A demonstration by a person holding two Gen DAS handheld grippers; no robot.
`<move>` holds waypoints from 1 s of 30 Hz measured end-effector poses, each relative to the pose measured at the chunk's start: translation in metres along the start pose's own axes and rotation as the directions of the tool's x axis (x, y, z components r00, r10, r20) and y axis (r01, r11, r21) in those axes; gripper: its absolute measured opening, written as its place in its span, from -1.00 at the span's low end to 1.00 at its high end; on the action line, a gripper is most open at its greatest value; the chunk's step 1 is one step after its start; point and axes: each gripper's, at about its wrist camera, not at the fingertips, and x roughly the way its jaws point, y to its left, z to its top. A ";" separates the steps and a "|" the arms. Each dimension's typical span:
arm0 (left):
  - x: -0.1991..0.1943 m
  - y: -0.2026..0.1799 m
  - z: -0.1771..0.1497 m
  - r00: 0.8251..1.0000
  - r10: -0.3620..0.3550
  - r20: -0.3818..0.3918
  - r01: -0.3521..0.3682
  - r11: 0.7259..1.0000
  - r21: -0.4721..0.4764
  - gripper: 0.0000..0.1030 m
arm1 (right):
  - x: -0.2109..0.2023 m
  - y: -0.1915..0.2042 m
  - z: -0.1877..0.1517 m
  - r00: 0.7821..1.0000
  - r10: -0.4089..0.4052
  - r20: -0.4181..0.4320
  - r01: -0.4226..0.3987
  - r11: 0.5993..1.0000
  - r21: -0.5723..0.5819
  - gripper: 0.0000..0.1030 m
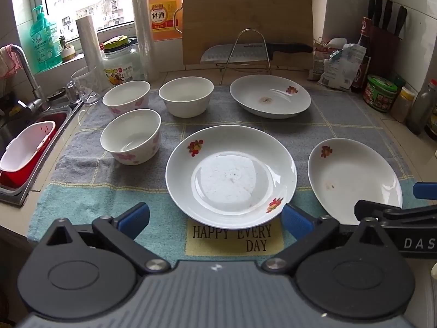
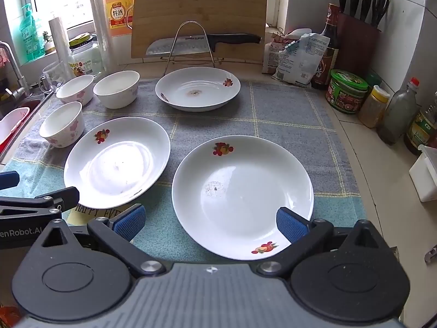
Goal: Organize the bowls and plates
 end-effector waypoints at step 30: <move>-0.007 0.003 0.002 1.000 0.002 0.013 -0.002 1.000 -0.012 0.98 | -0.007 0.002 0.001 1.000 0.004 0.021 -0.004 1.000 -0.003 1.00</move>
